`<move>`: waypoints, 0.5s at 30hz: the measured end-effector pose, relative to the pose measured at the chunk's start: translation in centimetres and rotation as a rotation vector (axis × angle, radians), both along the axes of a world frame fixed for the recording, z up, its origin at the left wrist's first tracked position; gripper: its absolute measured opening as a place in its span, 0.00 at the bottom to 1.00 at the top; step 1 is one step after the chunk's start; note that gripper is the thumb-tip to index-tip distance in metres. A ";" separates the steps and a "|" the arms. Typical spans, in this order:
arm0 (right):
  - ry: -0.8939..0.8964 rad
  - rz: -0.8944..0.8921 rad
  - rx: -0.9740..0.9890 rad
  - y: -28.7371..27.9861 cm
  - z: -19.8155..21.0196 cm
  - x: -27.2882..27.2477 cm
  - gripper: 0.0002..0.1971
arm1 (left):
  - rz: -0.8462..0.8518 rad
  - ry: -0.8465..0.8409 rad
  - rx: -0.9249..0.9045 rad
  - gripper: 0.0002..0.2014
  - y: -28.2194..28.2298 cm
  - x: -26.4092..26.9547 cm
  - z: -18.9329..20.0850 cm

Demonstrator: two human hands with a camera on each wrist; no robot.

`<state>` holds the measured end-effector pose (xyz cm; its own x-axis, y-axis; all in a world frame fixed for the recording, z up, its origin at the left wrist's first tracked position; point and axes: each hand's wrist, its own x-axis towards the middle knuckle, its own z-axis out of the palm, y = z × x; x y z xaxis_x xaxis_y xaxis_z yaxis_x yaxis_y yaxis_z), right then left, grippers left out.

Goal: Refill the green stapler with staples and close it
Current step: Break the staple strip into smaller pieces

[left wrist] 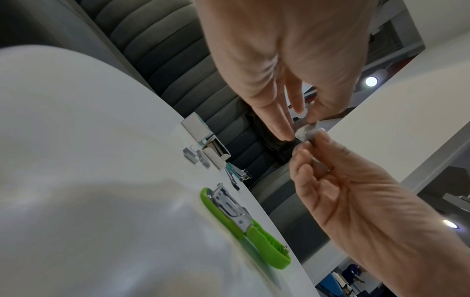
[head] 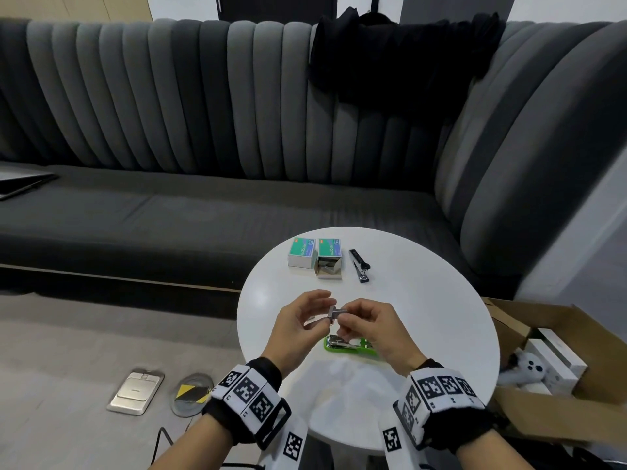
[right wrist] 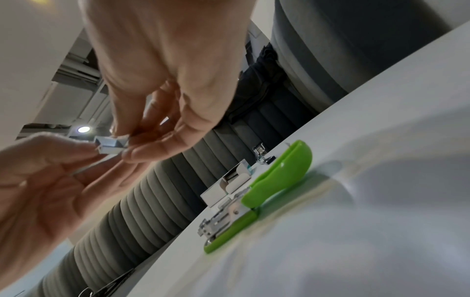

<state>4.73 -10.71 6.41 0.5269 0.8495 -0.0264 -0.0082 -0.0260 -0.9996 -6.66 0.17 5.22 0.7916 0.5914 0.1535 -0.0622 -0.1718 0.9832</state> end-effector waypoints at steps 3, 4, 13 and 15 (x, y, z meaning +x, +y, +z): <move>0.005 -0.008 -0.010 -0.1 0.1 0.1 0.08 | -0.012 -0.008 -0.017 0.19 -0.1 -0.1 0.0; 0.003 -0.007 -0.013 -0.1 0.1 0.2 0.08 | -0.013 -0.012 -0.020 0.19 -0.1 -0.1 0.0; -0.061 0.025 -0.048 -0.2 -0.3 0.1 0.09 | -0.005 -0.025 -0.046 0.18 -0.2 0.1 -0.2; -0.082 0.012 -0.053 -0.1 -0.5 0.0 0.09 | 0.003 -0.022 -0.059 0.18 -0.2 0.1 -0.5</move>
<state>4.72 -10.84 5.89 0.5189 0.8544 -0.0286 0.0746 -0.0786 -0.9941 -6.51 0.00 4.77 0.7865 0.6024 0.1357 -0.0837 -0.1138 0.9900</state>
